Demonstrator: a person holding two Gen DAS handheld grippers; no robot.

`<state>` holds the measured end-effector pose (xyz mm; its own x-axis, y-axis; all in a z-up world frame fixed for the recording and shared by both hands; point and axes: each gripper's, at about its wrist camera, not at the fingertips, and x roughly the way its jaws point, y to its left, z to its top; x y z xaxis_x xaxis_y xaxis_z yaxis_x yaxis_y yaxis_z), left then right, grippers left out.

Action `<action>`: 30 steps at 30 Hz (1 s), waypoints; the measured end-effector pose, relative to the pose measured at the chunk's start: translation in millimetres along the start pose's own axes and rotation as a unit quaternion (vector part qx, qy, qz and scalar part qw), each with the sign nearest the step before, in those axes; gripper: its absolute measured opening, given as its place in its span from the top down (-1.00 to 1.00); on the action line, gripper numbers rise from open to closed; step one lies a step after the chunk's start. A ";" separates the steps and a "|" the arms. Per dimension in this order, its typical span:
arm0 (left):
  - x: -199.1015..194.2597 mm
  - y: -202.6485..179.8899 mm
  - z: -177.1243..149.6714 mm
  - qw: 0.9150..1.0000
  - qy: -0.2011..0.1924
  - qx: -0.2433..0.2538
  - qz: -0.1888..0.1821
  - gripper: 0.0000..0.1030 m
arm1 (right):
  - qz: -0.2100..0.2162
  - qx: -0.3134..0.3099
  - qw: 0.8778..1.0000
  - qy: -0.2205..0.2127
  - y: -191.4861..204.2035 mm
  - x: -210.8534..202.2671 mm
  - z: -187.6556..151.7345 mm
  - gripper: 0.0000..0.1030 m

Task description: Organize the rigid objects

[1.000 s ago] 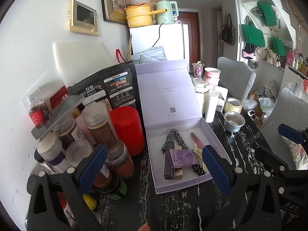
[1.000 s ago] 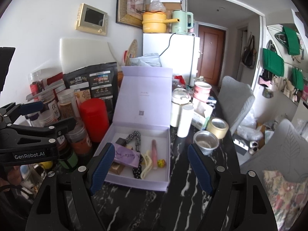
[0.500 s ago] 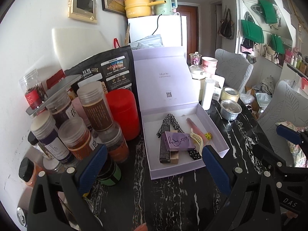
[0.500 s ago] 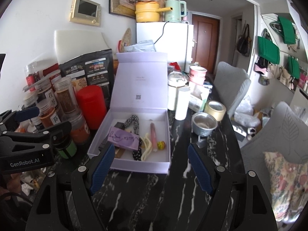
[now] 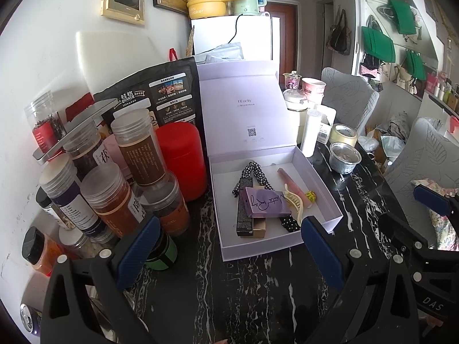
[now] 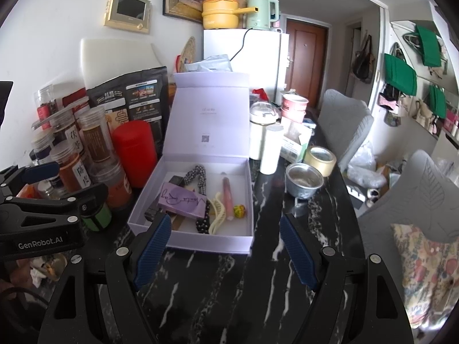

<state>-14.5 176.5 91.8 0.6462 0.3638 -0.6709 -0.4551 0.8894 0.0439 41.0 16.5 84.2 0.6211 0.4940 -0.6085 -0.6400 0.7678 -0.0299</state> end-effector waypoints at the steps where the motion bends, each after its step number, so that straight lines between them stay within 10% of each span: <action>1: 0.5 -0.2 0.0 1.000 0.001 0.000 0.000 -0.95 | 0.000 0.000 1.000 0.000 0.2 0.2 -0.2 -0.53; 30: 2.3 4.9 0.1 1.000 0.009 0.001 0.010 -0.95 | 0.008 -0.001 1.000 0.002 2.4 2.0 -0.6 -0.53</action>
<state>-15.2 181.7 90.5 0.6263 0.3758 -0.6831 -0.4663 0.8827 0.0581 40.4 19.0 82.5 0.6086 0.5041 -0.6128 -0.6509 0.7588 -0.0223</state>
